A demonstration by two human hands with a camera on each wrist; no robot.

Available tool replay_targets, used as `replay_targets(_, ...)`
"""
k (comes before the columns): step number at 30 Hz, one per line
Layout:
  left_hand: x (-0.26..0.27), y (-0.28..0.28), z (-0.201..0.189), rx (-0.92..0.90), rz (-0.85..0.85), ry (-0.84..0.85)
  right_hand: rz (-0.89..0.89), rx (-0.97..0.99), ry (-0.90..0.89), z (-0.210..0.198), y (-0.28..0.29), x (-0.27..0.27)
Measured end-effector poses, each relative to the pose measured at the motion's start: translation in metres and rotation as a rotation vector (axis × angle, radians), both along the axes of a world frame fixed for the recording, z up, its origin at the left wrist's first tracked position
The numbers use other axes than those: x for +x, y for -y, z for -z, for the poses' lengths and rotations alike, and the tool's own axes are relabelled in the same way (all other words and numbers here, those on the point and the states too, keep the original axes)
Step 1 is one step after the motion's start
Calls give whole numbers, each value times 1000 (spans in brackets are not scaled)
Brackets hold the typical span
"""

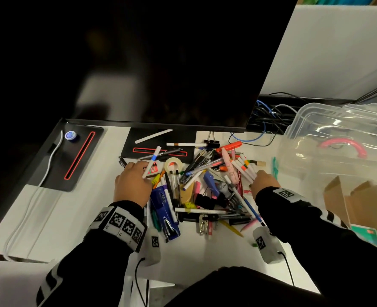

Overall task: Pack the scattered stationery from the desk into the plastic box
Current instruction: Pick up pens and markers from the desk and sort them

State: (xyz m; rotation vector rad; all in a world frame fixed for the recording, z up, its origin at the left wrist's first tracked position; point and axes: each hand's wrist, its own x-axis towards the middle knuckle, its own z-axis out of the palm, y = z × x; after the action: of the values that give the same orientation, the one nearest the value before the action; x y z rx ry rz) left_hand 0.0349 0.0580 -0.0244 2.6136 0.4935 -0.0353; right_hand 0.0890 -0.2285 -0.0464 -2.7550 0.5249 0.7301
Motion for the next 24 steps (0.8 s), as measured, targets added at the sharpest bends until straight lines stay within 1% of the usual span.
replay_targets(2, 0, 5, -3, 18, 23, 32, -14, 10, -21, -4, 2, 0)
replay_targets(5, -2, 21, -12, -58, 99, 108, 7, 58, -3, -16, 6, -3)
replay_targets(10, -4, 55, -24, -166, 443, 172, -50, 170, 36, -37, 7, -17)
replay_targets(13, -6, 74, -22, -116, 654, 194, -91, 262, -16, -48, 6, -25)
replay_targets(16, -7, 89, -18, -31, 813, 282, -150, 316, -71, -60, 6, -32)
replay_targets(19, -8, 101, -15, 15, 884, 343, -165, 370, -106, -70, 9, -40)
replay_targets(24, -10, 118, -11, 75, 910, 461, -182, 409, -171, -74, 23, -52)
